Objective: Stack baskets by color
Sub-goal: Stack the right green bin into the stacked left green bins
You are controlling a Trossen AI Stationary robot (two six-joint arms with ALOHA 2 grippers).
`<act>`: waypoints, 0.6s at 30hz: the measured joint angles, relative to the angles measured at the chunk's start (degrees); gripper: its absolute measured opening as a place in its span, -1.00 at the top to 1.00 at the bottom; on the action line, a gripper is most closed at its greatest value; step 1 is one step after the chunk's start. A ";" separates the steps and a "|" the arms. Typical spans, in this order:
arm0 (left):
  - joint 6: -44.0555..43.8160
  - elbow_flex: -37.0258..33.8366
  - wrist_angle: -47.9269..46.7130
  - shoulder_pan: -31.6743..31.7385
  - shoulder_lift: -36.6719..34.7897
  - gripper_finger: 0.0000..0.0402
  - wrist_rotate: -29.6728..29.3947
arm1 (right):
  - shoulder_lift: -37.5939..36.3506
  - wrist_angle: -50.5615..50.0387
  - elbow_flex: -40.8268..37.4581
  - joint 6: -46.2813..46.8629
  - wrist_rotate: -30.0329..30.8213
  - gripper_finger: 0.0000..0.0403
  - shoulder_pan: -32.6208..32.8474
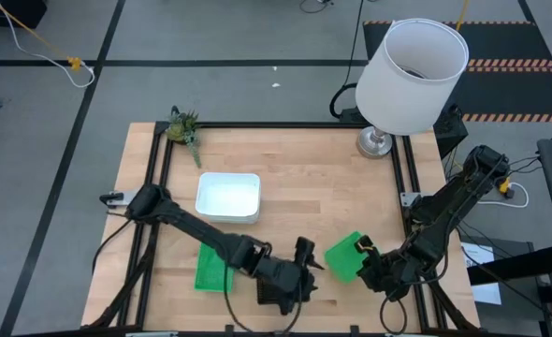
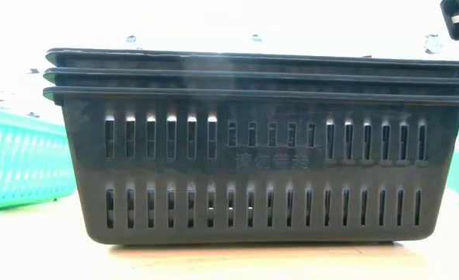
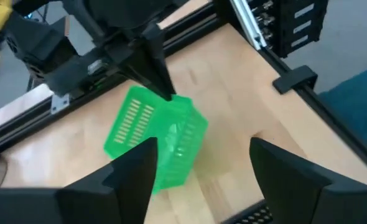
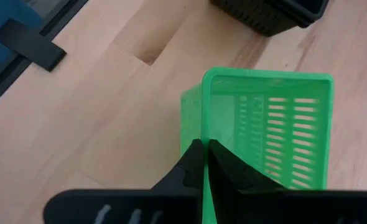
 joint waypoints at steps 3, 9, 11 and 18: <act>1.95 0.00 0.83 2.11 0.81 -0.18 4.34 | 0.00 0.11 0.00 -1.01 -0.04 1.00 -0.55; 3.87 -0.07 3.23 4.73 4.99 0.03 9.67 | 0.00 0.04 0.00 -1.11 -0.12 1.00 -1.61; 3.87 -0.07 3.97 5.44 6.30 0.07 10.01 | 0.00 0.24 0.00 -1.45 -0.11 1.00 -1.60; 3.90 -0.07 7.26 8.05 8.82 0.07 9.80 | 0.00 0.29 0.00 -1.38 -0.11 1.00 -1.57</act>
